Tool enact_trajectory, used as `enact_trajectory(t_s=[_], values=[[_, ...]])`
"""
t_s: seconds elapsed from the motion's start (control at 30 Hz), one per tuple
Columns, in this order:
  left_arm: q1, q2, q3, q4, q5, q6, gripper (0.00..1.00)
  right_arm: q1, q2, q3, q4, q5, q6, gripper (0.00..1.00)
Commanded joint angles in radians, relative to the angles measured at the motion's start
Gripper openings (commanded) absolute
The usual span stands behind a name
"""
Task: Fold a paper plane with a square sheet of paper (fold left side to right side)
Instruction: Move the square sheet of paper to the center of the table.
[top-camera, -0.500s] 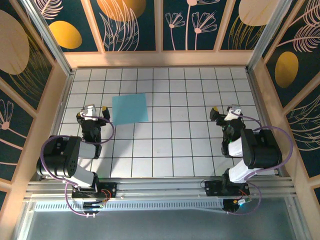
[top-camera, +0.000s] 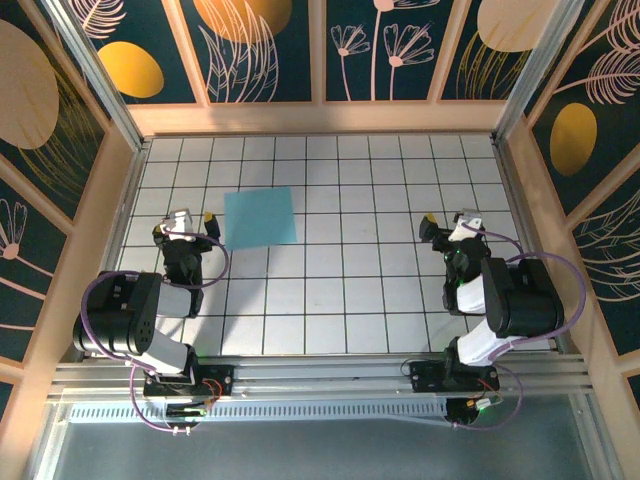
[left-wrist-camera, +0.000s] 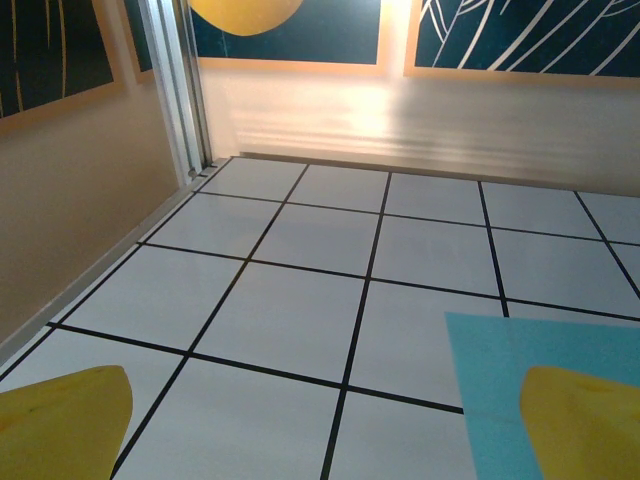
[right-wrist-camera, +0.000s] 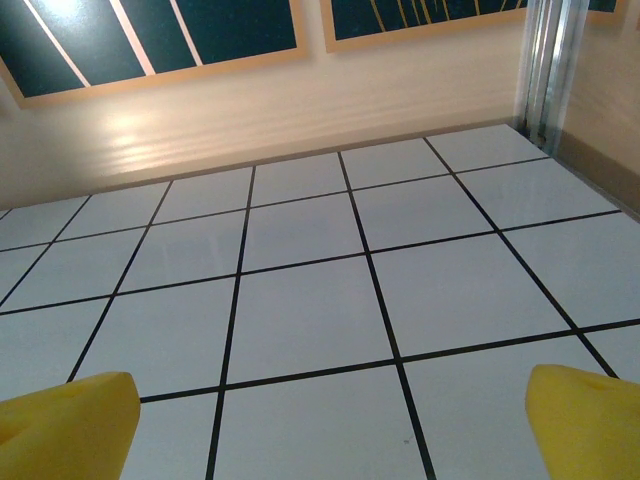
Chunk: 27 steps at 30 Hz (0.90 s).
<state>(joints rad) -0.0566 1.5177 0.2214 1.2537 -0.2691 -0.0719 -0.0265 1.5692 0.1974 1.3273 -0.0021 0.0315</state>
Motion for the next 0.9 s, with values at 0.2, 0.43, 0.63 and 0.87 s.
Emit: enact_trajectory(t_s=[0.2, 0.43, 0.63, 0.87], values=[[0.009, 0.002, 0.003, 0.046, 0.011, -0.004, 0.99, -0.022, -0.004, 0.014, 0.016, -0.043, -0.004, 0.99], [0.009, -0.005, -0.004, 0.059, -0.004, -0.006, 0.99, -0.022, -0.015, 0.009, 0.018, -0.029, 0.005, 0.99], [0.009, -0.266, 0.116, -0.324, -0.053, -0.026, 0.99, -0.022, -0.252, 0.012, -0.185, 0.008, 0.025, 0.99], [0.009, -0.341, 0.449, -0.954, 0.002, -0.317, 0.99, -0.024, -0.5, 0.153, -0.702, -0.03, 0.243, 0.99]])
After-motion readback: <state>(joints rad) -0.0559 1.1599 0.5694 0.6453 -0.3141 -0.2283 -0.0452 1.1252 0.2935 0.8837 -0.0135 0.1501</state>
